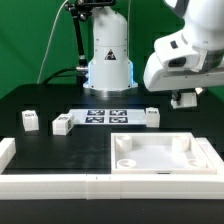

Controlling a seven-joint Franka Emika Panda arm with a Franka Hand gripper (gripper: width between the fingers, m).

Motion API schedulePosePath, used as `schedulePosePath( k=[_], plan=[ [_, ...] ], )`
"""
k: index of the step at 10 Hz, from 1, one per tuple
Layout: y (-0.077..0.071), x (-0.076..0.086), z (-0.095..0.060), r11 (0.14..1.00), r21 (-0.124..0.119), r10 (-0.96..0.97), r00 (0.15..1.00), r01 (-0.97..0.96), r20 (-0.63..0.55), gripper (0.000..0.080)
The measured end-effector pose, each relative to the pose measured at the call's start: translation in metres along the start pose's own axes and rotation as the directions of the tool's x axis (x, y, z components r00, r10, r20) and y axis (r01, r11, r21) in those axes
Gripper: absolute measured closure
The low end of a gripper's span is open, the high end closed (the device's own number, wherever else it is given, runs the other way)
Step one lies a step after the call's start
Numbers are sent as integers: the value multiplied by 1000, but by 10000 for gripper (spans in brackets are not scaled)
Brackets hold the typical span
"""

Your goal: Assemble one leg

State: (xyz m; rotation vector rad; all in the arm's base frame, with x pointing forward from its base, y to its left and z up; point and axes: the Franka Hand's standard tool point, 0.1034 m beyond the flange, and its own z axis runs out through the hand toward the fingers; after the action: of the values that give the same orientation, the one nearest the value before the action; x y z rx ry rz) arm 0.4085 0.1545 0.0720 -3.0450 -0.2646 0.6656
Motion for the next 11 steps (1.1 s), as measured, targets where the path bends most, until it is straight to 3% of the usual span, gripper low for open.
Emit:
schedulePosePath(
  k=[3, 5, 8, 9, 10, 11],
  plan=[
    [21, 18, -19, 999, -2, -41, 970, 42, -238, 508],
    [29, 33, -38, 995, -25, -94, 918, 92, -385, 508],
    [31, 39, -40, 996, -43, -93, 781, 84, -618, 508],
    [33, 38, -39, 995, -49, -95, 742, 83, -663, 508],
    [39, 42, -50, 993, -73, -116, 684, 92, -721, 508],
    [44, 43, -53, 994, -70, -113, 715, 90, -690, 508]
  ],
)
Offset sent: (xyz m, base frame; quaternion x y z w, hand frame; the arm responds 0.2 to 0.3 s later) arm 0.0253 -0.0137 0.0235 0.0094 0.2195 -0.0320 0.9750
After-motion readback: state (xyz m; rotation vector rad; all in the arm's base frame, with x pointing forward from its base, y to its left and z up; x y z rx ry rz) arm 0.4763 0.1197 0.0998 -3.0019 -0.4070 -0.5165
